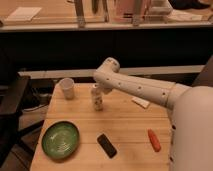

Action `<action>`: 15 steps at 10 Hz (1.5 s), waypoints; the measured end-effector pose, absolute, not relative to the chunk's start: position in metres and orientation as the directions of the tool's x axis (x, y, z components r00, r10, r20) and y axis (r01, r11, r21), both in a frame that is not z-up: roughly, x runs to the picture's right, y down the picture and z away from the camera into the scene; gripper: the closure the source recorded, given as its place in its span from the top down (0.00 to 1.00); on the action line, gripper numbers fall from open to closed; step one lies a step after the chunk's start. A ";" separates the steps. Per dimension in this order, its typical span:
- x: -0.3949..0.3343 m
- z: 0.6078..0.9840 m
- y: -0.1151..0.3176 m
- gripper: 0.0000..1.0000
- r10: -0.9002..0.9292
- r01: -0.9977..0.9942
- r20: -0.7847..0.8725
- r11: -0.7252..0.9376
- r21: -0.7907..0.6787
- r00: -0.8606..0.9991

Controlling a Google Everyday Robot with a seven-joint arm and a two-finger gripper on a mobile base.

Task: Knock the bottle over

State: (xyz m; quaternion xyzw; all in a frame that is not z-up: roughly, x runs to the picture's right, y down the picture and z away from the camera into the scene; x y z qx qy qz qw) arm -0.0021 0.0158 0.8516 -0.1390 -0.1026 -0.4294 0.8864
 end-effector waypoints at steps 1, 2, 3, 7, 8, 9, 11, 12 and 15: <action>-0.003 0.852 0.016 0.00 -0.732 0.789 0.302 0.594 -0.157 0.611; -0.003 0.852 0.016 0.00 -0.731 0.788 0.302 0.595 -0.156 0.612; -0.003 0.852 0.016 0.00 -0.730 0.788 0.303 0.596 -0.156 0.612; -0.005 0.853 0.017 0.00 -0.728 0.786 0.305 0.599 -0.152 0.614; -0.005 0.853 0.018 0.00 -0.727 0.785 0.306 0.600 -0.151 0.615; -0.006 0.853 0.017 0.00 -0.727 0.785 0.306 0.601 -0.150 0.615; -0.007 0.854 0.018 0.00 -0.726 0.785 0.307 0.602 -0.148 0.615; -0.007 0.854 0.018 0.00 -0.725 0.784 0.307 0.603 -0.147 0.616; -0.008 0.854 0.019 0.00 -0.723 0.782 0.309 0.606 -0.145 0.618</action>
